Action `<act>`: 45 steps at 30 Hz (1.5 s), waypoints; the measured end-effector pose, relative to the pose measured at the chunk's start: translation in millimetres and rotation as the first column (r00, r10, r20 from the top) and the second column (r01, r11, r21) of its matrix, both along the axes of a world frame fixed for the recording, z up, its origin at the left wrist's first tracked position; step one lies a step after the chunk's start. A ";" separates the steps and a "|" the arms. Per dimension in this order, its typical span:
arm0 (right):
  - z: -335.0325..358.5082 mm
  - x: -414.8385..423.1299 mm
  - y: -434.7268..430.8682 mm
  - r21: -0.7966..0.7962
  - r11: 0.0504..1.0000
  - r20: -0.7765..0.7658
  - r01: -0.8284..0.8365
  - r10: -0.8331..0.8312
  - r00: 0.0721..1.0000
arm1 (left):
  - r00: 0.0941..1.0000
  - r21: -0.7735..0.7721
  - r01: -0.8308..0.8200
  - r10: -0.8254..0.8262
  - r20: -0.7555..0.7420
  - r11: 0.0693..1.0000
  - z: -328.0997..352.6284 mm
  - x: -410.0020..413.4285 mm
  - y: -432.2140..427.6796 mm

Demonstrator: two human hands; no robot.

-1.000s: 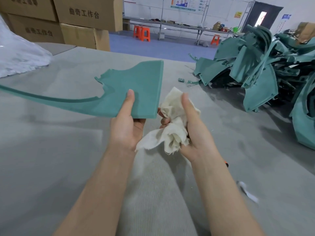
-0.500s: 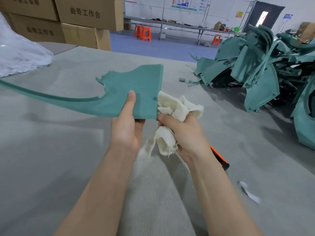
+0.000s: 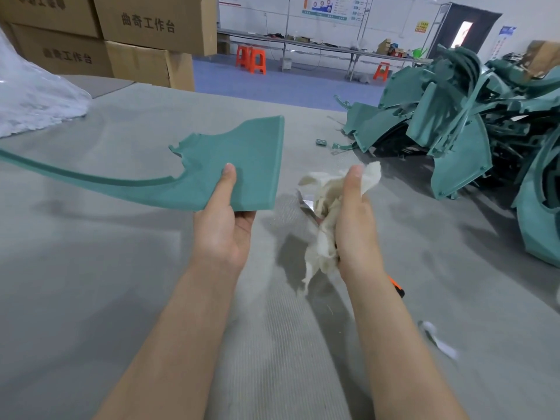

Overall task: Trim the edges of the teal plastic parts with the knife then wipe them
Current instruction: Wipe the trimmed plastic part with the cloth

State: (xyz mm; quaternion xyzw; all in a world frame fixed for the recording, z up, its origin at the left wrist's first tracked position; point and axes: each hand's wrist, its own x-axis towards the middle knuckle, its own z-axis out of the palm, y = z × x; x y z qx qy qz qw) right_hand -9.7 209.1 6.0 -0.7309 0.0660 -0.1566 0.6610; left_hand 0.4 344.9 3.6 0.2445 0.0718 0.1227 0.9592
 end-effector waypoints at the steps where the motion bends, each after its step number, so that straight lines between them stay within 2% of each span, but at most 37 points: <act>1: 0.5 -1.2 2.6 0.009 1.000 0.075 0.001 -0.002 0.997 | 1.000 0.006 0.004 -0.004 0.000 1.000 0.5 -0.2 -0.4; 3: 2.6 -9.2 15.9 -0.063 0.998 0.245 -0.007 0.022 0.969 | 1.000 0.032 0.018 -0.018 -0.010 0.999 0.2 -1.0 -2.7; 5: -2.6 -15.3 33.2 -0.269 0.961 0.409 -0.070 0.180 0.895 | 0.998 0.088 0.068 -0.066 -0.024 0.994 -1.5 -0.7 -5.2; 7: -10.5 -17.6 45.6 -0.462 0.878 0.405 -0.128 0.337 0.850 | 0.987 0.180 0.162 -0.158 -0.035 0.970 -2.3 -0.3 -6.4; 8: -12.0 -15.5 46.5 -0.465 0.873 0.380 -0.147 0.346 0.858 | 0.979 0.214 0.202 -0.201 -0.026 0.956 -1.9 -0.3 -6.2; 10: -12.2 -5.2 35.3 -0.390 0.913 0.390 -0.120 0.282 0.877 | 0.965 0.244 0.256 -0.263 -0.006 0.935 -3.2 -0.9 -6.4; 14: -6.9 14.1 0.9 -0.181 0.979 0.455 0.096 -0.003 0.891 | 0.921 0.317 0.384 -0.382 -0.072 0.867 -9.6 -6.9 -12.7; 16: -5.5 17.6 -7.9 -0.039 0.992 0.441 0.119 -0.090 0.893 | 0.873 0.329 0.478 -0.481 -0.077 0.815 -11.0 -8.6 -13.3; 18: -2.6 17.2 -7.2 0.017 0.993 0.402 0.116 -0.113 0.909 | 0.862 0.316 0.500 -0.499 -0.092 0.806 -11.0 -7.2 -14.2; 19: -2.9 16.4 -3.9 -0.012 0.995 0.398 0.103 -0.090 0.913 | 0.875 0.301 0.479 -0.475 -0.093 0.824 -11.2 -5.5 -15.6; 20: -4.4 14.9 3.4 -0.133 0.987 0.397 0.092 -0.032 0.917 | 0.899 0.291 0.434 -0.428 -0.089 0.852 -11.0 -3.7 -15.6; 21: -7.0 10.3 14.8 -0.328 0.943 0.362 0.062 0.065 0.930 | 0.929 0.296 0.367 -0.362 -0.073 0.882 -10.4 -1.6 -15.2; 22: -11.6 4.6 27.4 -0.532 0.846 0.295 0.018 0.165 0.941 | 0.955 0.317 0.293 -0.291 -0.053 0.902 -9.4 0.5 -12.7; 23: -17.5 -0.8 37.3 -0.654 0.756 0.231 -0.024 0.230 0.945 | 0.972 0.352 0.228 -0.231 -0.033 0.908 -9.1 2.4 -9.1; 26: -20.4 -4.4 45.4 -0.747 0.659 0.125 -0.087 0.267 0.956 | 0.986 0.452 0.156 -0.168 -0.015 0.878 -9.7 3.1 0.4; 28: -16.5 4.7 36.2 -0.788 0.614 0.080 -0.045 0.175 0.981 | 0.979 0.510 0.193 -0.199 -0.043 0.839 -10.2 1.2 0.4; 30: -10.4 20.0 18.4 -0.771 0.636 0.037 0.022 0.010 0.999 | 0.957 0.564 0.270 -0.280 -0.072 0.780 -10.4 -1.7 -2.5; 31: -9.1 26.8 7.6 -0.747 0.664 -0.003 0.036 -0.058 0.998 | 0.943 0.587 0.307 -0.323 -0.081 0.749 -11.1 -3.2 -3.8; 33: -9.7 37.8 -13.6 -0.632 0.775 -0.043 0.030 -0.074 0.996 | 0.922 0.614 0.351 -0.377 -0.094 0.707 -12.3 -4.8 -4.5; 34: -11.0 38.8 -20.6 -0.543 0.838 -0.037 0.045 -0.077 0.996 | 0.918 0.622 0.361 -0.383 -0.105 0.695 -12.6 -4.9 -4.3; 36: -10.0 36.4 -30.1 -0.387 0.909 0.006 0.158 -0.169 0.986 | 0.918 0.628 0.364 -0.378 -0.119 0.688 -13.9 -2.7 -3.7; 38: -5.7 34.1 -37.1 -0.135 0.949 0.086 0.286 -0.276 0.957 | 0.930 0.615 0.343 -0.349 -0.116 0.710 -15.1 0.1 -2.4; 39: -0.2 31.1 -37.8 0.054 0.961 0.140 0.271 -0.276 0.951 | 0.940 0.629 0.319 -0.321 -0.116 0.709 -16.1 1.4 -2.5; 40: 6.4 27.8 -37.3 0.262 0.947 0.207 0.188 -0.245 0.947 | 0.948 0.659 0.299 -0.293 -0.123 0.690 -17.1 1.9 -3.5; 42: 15.5 22.0 -29.6 0.596 0.800 0.317 -0.073 -0.150 0.937 | 0.954 0.706 0.285 -0.263 -0.144 0.648 -19.1 1.5 -6.8; 43: 16.8 19.1 -21.4 0.673 0.720 0.346 -0.172 -0.100 0.933 | 0.953 0.714 0.291 -0.260 -0.156 0.637 -20.1 1.4 -8.7; 44: 16.7 16.5 -11.3 0.689 0.691 0.352 -0.219 -0.054 0.935 | 0.950 0.715 0.301 -0.265 -0.166 0.631 -19.9 0.3 -11.1; 45: 16.7 13.7 -0.5 0.657 0.725 0.331 -0.207 -0.031 0.943 | 0.944 0.704 0.318 -0.284 -0.171 0.635 -19.3 -1.3 -13.5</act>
